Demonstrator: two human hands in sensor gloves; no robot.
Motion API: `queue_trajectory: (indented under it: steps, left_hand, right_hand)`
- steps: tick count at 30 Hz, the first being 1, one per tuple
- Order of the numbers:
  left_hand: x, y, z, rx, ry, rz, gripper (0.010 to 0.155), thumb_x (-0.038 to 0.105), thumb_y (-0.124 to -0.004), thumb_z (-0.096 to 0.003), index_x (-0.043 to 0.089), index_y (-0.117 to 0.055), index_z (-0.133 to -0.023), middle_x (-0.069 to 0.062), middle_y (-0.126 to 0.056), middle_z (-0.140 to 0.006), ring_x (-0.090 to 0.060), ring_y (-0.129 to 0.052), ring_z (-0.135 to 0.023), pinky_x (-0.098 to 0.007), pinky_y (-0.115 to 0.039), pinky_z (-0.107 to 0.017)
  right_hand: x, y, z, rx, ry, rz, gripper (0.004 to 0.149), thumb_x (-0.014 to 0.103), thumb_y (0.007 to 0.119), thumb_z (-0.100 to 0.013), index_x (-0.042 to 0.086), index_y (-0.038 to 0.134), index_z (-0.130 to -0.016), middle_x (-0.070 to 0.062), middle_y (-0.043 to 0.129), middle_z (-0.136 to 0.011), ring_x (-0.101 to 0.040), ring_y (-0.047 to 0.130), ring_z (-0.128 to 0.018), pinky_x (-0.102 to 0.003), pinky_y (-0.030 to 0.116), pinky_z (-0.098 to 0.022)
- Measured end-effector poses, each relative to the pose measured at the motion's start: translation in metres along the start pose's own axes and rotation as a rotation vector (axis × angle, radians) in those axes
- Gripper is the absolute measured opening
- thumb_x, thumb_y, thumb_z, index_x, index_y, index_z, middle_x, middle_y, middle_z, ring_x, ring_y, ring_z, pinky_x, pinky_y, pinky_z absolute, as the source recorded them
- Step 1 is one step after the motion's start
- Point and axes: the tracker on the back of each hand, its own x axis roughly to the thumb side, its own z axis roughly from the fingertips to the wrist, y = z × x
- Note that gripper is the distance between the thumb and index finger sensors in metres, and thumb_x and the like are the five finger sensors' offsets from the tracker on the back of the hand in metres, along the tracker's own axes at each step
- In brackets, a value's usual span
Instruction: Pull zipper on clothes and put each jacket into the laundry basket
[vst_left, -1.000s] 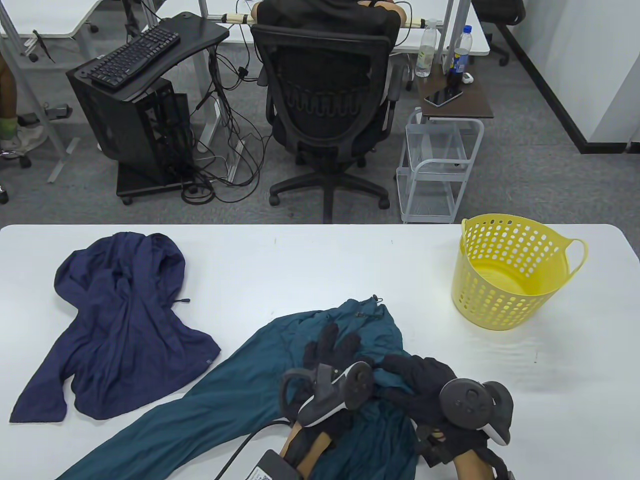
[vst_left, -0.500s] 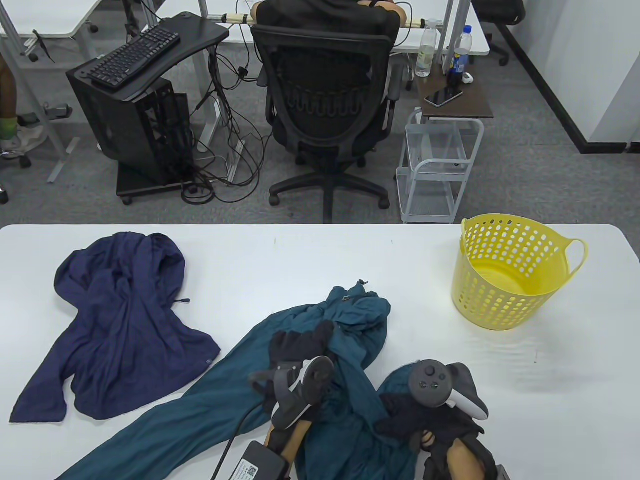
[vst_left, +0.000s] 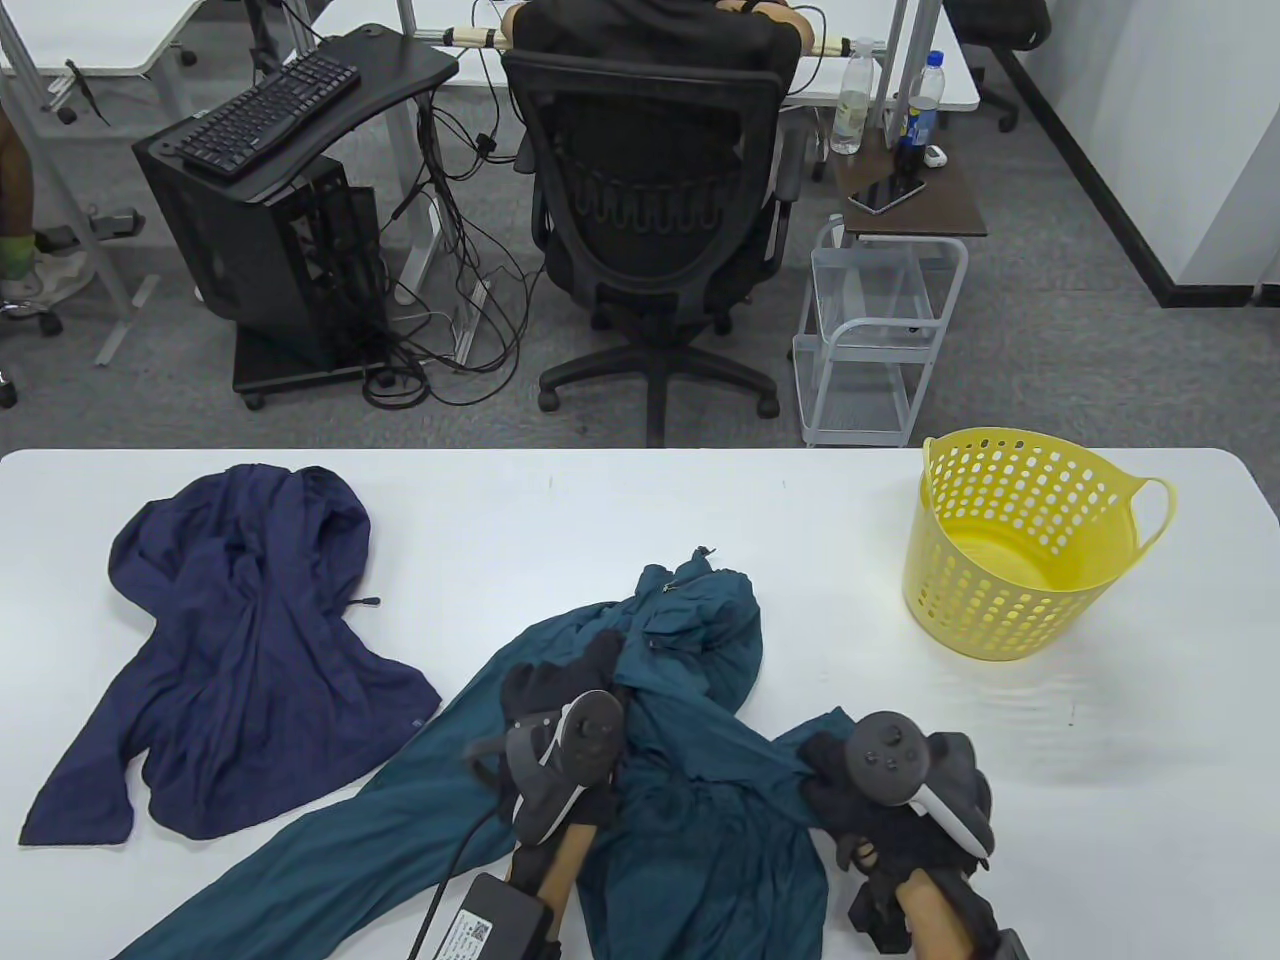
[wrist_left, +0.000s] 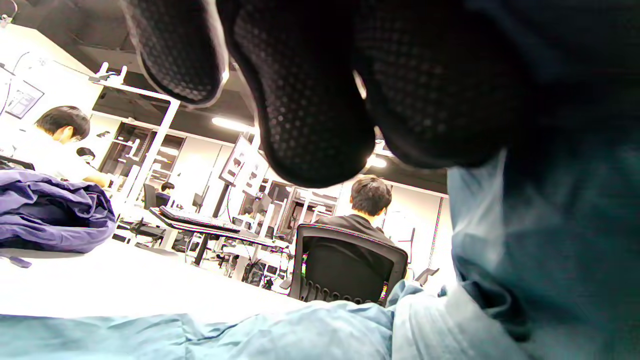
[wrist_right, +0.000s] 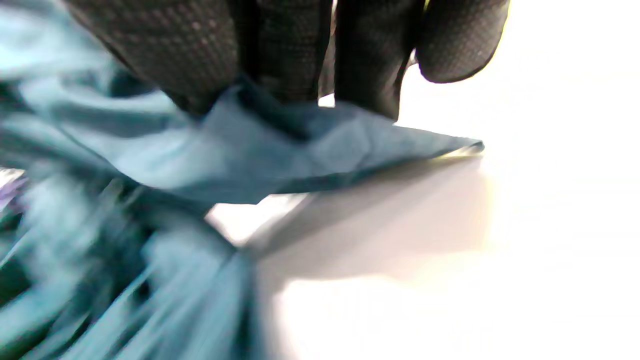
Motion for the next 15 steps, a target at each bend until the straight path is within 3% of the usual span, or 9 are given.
queue_trajectory:
  steps: [2, 5, 6, 9, 10, 12, 15]
  left_hand:
    - [0.014, -0.006, 0.008, -0.024, -0.054, -0.018, 0.046, 0.058, -0.077, -0.0374, 0.042, -0.087, -0.079, 0.023, -0.108, -0.037, -0.009, -0.108, -0.045, -0.052, -0.078, -0.059]
    - [0.042, -0.014, 0.022, -0.106, -0.171, -0.082, 0.054, 0.065, -0.074, -0.0361, 0.043, -0.083, -0.084, 0.022, -0.107, -0.047, -0.01, -0.107, -0.052, -0.054, -0.076, -0.061]
    - [0.055, -0.017, 0.027, -0.188, -0.229, -0.091, 0.057, 0.067, -0.073, -0.0355, 0.045, -0.079, -0.088, 0.022, -0.106, -0.056, -0.012, -0.106, -0.058, -0.055, -0.074, -0.063]
    - [0.072, -0.019, 0.036, -0.391, -0.32, -0.042, 0.071, 0.073, -0.07, -0.034, 0.049, -0.06, -0.1, 0.017, -0.092, -0.091, -0.02, -0.093, -0.083, -0.061, -0.065, -0.068]
    - [0.073, -0.017, 0.038, -0.44, -0.327, -0.004, 0.075, 0.073, -0.069, -0.0334, 0.049, -0.055, -0.102, 0.016, -0.084, -0.1, -0.024, -0.086, -0.091, -0.063, -0.062, -0.069]
    - [0.068, -0.008, 0.036, -0.444, -0.329, 0.059, 0.077, 0.073, -0.069, -0.0337, 0.049, -0.05, -0.104, 0.013, -0.075, -0.108, -0.028, -0.077, -0.098, -0.066, -0.059, -0.069]
    - [0.042, 0.014, 0.027, -0.401, -0.224, 0.115, 0.073, 0.07, -0.068, -0.0364, 0.047, -0.052, -0.104, 0.011, -0.077, -0.107, -0.028, -0.081, -0.095, -0.066, -0.061, -0.068]
  right_hand:
    - [-0.017, -0.022, 0.004, -0.172, 0.074, -0.028, 0.039, 0.032, 0.085, -0.049, 0.033, 0.079, -0.088, 0.004, 0.1, -0.075, -0.028, 0.097, -0.074, -0.059, 0.065, -0.066]
    - [-0.042, -0.048, 0.012, -0.371, 0.216, 0.084, 0.038, 0.034, 0.083, -0.05, 0.039, 0.08, -0.087, 0.008, 0.096, -0.079, -0.025, 0.094, -0.075, -0.059, 0.063, -0.068]
    - [-0.054, -0.058, 0.017, -0.478, 0.262, 0.109, 0.038, 0.034, 0.082, -0.05, 0.041, 0.079, -0.087, 0.01, 0.094, -0.081, -0.025, 0.092, -0.078, -0.059, 0.062, -0.069]
    - [-0.08, -0.07, 0.028, -0.639, 0.364, 0.024, 0.039, 0.031, 0.081, -0.05, 0.039, 0.077, -0.089, 0.009, 0.086, -0.09, -0.032, 0.079, -0.09, -0.063, 0.056, -0.071]
    - [-0.09, -0.072, 0.031, -0.637, 0.383, -0.033, 0.042, 0.029, 0.082, -0.05, 0.035, 0.075, -0.091, 0.006, 0.081, -0.093, -0.036, 0.073, -0.093, -0.065, 0.055, -0.07]
    - [-0.101, -0.07, 0.03, -0.463, 0.396, -0.109, 0.047, 0.027, 0.084, -0.05, 0.029, 0.071, -0.096, -0.001, 0.068, -0.104, -0.044, 0.055, -0.1, -0.07, 0.044, -0.07]
    - [-0.096, -0.055, 0.022, -0.037, 0.387, -0.115, 0.061, 0.034, 0.088, -0.051, 0.024, 0.063, -0.105, -0.008, 0.035, -0.119, -0.049, 0.019, -0.104, -0.074, 0.024, -0.071]
